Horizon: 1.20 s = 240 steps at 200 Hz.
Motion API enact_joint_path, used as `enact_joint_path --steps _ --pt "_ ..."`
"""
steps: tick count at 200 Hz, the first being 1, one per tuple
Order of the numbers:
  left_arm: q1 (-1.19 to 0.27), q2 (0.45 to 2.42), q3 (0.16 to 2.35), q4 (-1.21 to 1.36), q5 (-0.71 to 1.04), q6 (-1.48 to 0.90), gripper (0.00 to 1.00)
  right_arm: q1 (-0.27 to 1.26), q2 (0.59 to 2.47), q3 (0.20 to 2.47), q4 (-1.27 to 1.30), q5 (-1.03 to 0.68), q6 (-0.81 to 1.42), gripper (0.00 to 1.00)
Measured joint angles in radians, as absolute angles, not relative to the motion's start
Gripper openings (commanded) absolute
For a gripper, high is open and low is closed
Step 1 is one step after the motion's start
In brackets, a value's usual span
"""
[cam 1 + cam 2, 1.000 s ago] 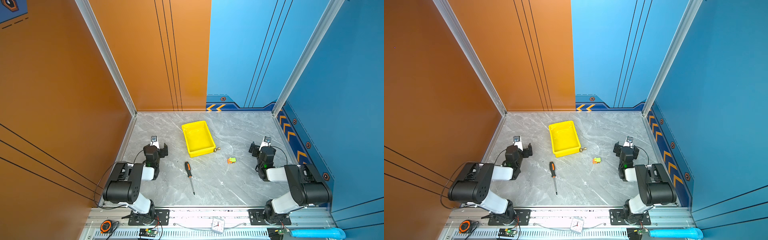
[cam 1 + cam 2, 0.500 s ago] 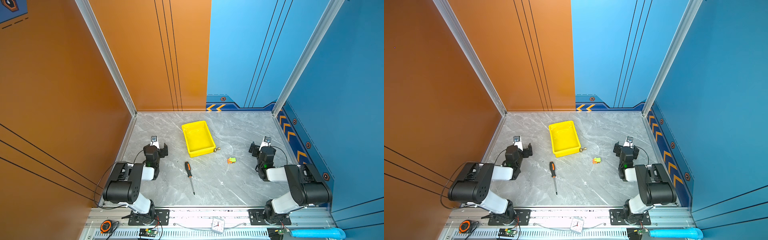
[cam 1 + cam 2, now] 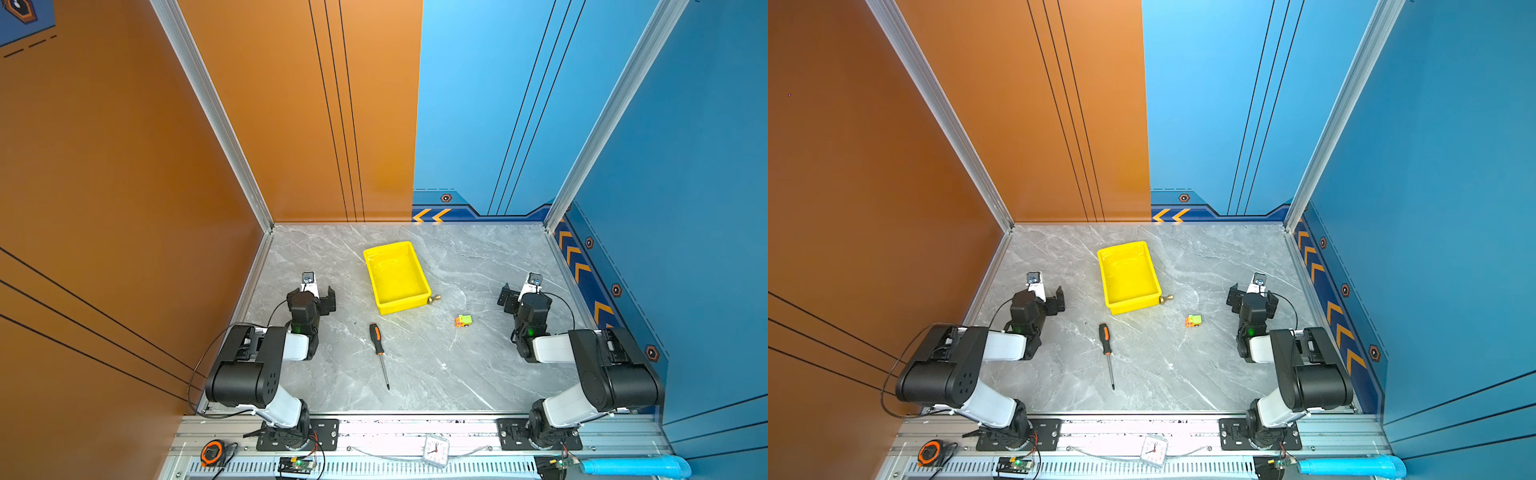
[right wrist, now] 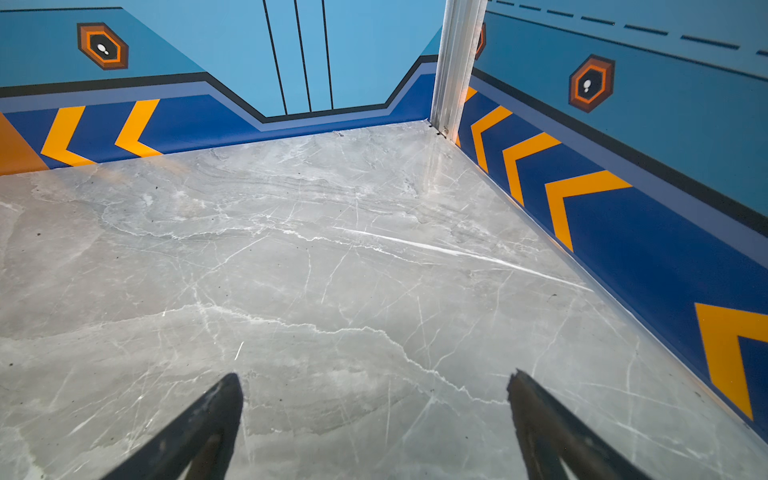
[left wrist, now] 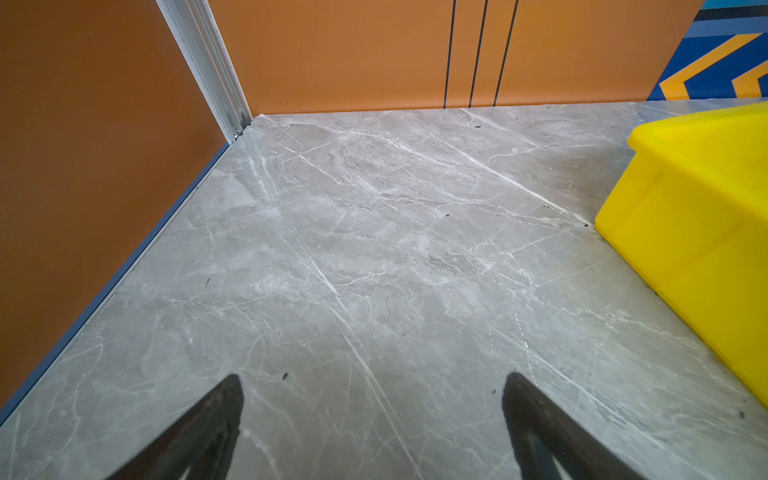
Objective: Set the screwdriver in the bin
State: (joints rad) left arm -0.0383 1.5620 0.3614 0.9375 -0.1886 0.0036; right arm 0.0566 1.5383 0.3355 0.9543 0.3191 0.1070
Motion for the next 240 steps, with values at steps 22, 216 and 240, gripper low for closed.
enact_joint_path --steps 22,216,240 --pt "-0.038 1.562 0.361 0.937 -0.189 0.004 0.98 0.059 1.538 0.336 0.954 0.319 0.107 1.0" --pt "-0.171 0.918 0.48 0.151 -0.305 -0.166 0.98 0.258 1.045 0.527 0.233 0.411 0.232 1.0" --pt "-0.202 0.87 0.54 -0.052 -0.34 -0.266 0.98 0.303 1.065 0.649 0.068 0.432 0.315 1.0"
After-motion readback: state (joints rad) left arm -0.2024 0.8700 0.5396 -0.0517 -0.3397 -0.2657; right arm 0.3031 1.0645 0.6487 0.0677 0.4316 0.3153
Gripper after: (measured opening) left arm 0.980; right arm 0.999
